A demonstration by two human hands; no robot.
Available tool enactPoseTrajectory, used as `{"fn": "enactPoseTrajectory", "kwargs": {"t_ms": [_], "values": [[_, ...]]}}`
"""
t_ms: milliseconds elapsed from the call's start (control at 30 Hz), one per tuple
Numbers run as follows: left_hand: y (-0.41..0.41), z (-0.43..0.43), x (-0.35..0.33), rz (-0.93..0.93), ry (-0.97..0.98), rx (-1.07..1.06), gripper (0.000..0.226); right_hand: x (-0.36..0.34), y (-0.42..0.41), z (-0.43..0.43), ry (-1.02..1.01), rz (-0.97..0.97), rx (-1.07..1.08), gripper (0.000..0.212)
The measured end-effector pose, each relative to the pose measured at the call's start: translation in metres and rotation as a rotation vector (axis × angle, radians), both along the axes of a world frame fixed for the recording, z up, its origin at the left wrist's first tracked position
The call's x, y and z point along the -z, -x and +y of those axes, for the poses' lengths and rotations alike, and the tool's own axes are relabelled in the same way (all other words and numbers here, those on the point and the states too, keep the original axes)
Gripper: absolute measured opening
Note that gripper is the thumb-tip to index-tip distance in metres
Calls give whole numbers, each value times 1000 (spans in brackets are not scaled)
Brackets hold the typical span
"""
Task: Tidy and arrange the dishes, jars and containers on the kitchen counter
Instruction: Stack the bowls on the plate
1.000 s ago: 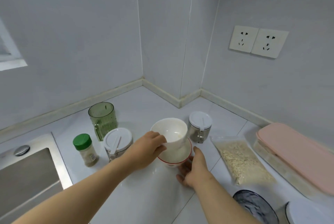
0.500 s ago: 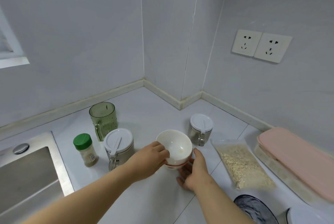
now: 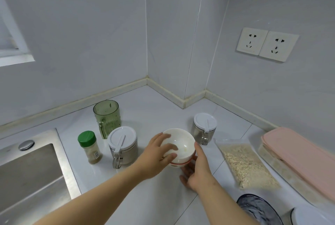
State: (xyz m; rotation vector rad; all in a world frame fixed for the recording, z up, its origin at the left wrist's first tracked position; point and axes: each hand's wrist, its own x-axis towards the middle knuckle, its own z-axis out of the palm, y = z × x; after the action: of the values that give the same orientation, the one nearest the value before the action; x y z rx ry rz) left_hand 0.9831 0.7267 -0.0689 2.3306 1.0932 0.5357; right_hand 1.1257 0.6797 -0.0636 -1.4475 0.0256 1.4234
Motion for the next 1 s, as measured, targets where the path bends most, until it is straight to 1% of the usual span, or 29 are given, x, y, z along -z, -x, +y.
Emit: {"fn": "enactPoseTrajectory", "kwargs": {"t_ms": [67,133,200,233,300,367,467,633,800,1000], "values": [[-11,-8,-4,-183,190,-168,38,0,1,-1,-14,-34,-25,39],[-21,-14,-4,-378,344,-324,51,0,4,-1,-26,-86,-57,38],[-28,-14,-5,-545,583,-459,65,0,6,0,-35,-137,-86,39],[-31,-13,-5,-630,709,-506,66,0,7,0,-39,-155,-97,38],[-35,-13,-7,-721,907,-568,55,0,8,1,-54,-175,-119,34],[-36,-12,-11,-709,993,-615,41,1,7,3,-58,-178,-136,29],[-31,-8,-13,-601,1058,-630,32,4,6,6,-41,-190,-149,26],[-24,-2,-21,-472,1142,-638,31,3,5,9,-11,-215,-148,28],[-23,2,-20,-496,1219,-651,32,4,7,12,-4,-225,-133,25],[-25,0,-17,-525,1233,-672,22,8,9,11,-4,-233,-110,24]]}}
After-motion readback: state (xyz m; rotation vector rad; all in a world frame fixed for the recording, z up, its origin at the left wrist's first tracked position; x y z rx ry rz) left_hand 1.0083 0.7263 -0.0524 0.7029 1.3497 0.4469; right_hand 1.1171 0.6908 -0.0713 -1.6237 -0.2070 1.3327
